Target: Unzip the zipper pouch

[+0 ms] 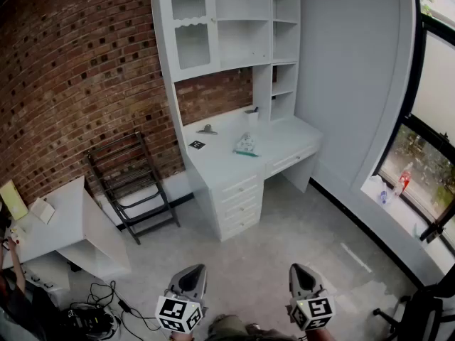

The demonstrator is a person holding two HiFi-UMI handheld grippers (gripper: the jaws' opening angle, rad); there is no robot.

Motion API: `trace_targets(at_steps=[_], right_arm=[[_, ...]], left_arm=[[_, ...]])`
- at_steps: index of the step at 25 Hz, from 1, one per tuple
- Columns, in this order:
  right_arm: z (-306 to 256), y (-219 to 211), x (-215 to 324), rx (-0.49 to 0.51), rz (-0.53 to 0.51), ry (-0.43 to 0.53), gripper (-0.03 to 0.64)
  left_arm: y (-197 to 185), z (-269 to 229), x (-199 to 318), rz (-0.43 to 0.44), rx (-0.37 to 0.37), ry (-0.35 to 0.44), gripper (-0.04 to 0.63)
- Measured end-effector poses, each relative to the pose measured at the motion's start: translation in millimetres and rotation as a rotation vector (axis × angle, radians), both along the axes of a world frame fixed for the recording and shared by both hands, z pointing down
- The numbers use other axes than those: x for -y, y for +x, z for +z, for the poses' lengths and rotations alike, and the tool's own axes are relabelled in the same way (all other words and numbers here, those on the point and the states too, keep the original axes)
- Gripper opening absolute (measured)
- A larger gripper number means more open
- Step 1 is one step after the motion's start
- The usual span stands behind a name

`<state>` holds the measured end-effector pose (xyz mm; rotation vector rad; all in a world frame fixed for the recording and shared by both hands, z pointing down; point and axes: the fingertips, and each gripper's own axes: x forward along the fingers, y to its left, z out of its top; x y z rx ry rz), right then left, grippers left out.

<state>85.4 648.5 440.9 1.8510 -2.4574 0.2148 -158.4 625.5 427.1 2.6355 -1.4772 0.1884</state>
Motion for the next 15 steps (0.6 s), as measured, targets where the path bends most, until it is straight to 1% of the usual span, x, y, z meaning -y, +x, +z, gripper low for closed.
trace_targets(at_steps=[6, 11, 15], right_arm=[[-3, 1, -8, -0.003, -0.029, 0.020, -0.003], [-1, 7, -10, 0.000, -0.016, 0.029, -0.003], [0, 7, -8, 0.012, -0.016, 0.035, -0.003]], left_arm=[[18, 0, -6, 0.051, 0.002, 0.011, 0.002], [23, 11, -9, 0.071, 0.000, -0.047, 0.002], [24, 16, -7, 0.084, -0.087, -0.084, 0.002]])
